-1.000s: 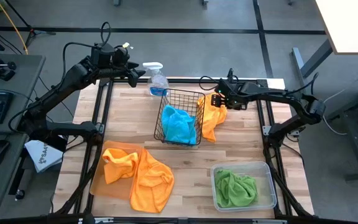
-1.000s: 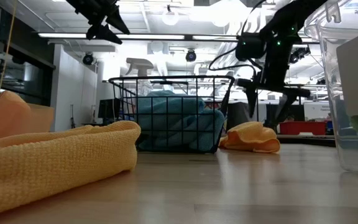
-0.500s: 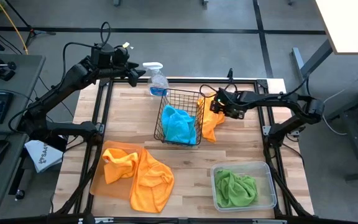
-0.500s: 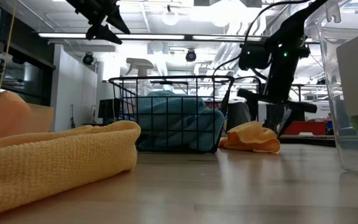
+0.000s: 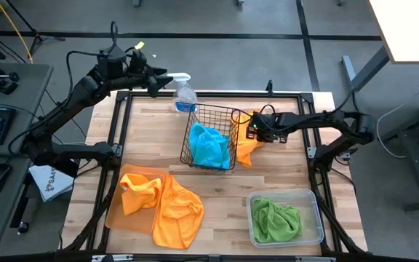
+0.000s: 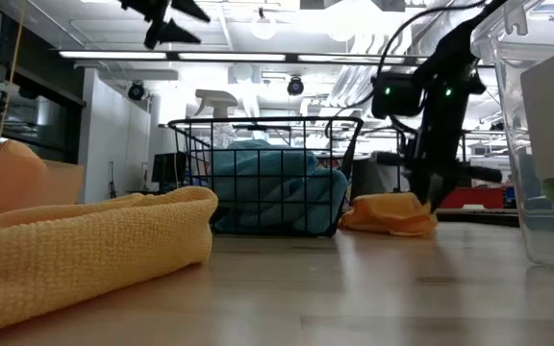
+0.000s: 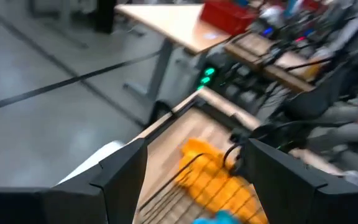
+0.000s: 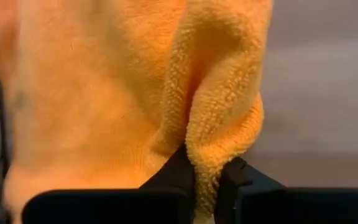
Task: Sort microfiber towel by color & place in baskets
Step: Put the top orange microfiber towel into the orange bin
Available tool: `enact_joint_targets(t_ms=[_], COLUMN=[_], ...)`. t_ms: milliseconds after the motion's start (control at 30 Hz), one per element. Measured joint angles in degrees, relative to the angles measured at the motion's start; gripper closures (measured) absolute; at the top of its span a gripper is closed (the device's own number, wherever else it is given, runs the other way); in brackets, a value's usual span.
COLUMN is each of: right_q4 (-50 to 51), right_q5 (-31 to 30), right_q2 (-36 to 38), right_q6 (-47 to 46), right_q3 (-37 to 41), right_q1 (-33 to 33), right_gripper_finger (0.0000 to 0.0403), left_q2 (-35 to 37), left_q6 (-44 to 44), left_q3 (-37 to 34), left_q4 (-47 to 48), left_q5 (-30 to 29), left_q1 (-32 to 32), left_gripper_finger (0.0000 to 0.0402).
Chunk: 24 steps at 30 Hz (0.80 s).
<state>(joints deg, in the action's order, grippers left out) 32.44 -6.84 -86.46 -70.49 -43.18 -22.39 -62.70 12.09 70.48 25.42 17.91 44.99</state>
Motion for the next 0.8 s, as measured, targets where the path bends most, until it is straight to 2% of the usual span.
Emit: enact_joint_targets(t_ms=[100,233,333,433,533,700,800], right_q4=[4.05,6.95,7.74,7.55,7.26,6.59,6.15], right_q5=[0.58,-2.91,-9.47,-17.93,-20.37,-17.91,-17.01], right_q2=[2.27,7.00,13.27,20.61,27.07,33.50,34.56], right_q6=[0.16,2.40,2.68,7.17,12.33,19.09,25.70], right_q3=[0.00,0.00,-0.83,-3.29,-6.93,-13.88,-17.82], right_q1=[0.78,2.51,4.40,6.21,7.61,11.62,14.16], right_gripper_finger=[0.0369,0.0395,0.0392,0.0399,0.0399,0.0400,0.0401], left_q2=[0.69,0.70,0.48,0.37,0.37,-0.33,-2.37], left_q6=[0.00,-0.01,2.76,3.72,2.55,-2.89,-6.84], left_q3=[0.00,0.02,0.02,0.01,0.02,0.04,0.04], left_q4=[-1.97,-3.57,-7.48,-13.15,-18.32,-20.97,-21.13], left_q5=[2.18,4.00,5.15,10.64,12.45,5.46,-2.27], left_q1=[-0.04,-0.53,-2.69,-5.31,-9.01,-17.06,-22.12], left_gripper_finger=[0.0145,0.0145,0.0145,0.0145,0.0145,0.0145,0.0145])
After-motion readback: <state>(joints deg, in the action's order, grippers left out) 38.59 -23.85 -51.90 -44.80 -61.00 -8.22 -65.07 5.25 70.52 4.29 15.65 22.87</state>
